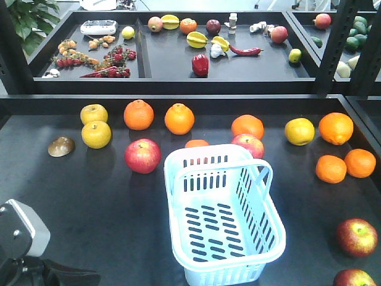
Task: Pick three apples into basket with both arms
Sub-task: 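Reach the right gripper down and grasp the red apple nearest it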
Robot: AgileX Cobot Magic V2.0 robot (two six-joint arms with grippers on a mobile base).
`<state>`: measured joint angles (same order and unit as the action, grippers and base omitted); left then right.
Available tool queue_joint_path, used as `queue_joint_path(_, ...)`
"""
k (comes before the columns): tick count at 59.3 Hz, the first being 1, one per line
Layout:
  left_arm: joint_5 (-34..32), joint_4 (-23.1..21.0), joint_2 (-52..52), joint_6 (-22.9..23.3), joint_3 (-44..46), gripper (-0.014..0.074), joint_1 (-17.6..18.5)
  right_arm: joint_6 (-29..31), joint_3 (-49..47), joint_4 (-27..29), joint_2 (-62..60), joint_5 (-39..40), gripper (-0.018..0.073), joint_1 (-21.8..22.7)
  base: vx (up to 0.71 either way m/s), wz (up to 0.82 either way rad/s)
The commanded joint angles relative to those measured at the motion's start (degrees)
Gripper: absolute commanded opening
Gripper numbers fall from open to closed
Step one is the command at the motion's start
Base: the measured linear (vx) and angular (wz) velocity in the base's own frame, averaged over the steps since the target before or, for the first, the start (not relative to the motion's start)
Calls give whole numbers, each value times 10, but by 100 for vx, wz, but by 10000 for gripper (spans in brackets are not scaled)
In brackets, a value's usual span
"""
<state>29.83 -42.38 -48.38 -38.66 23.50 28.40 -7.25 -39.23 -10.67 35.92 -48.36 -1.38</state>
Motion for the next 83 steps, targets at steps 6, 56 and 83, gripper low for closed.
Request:
queue_joint_path(6,-19,-19,5,7,14,-6,2,-2,-21,-15,120,7,56,3,0,0)
queue_joint_path(56,11,-40,5,7,14,-6,2,24,-91,18,541,-73,708,89,0,0)
queue_joint_path(83,-4,-40,5,7,14,-6,2,120,-89,143,542,-25,676,129,0,0)
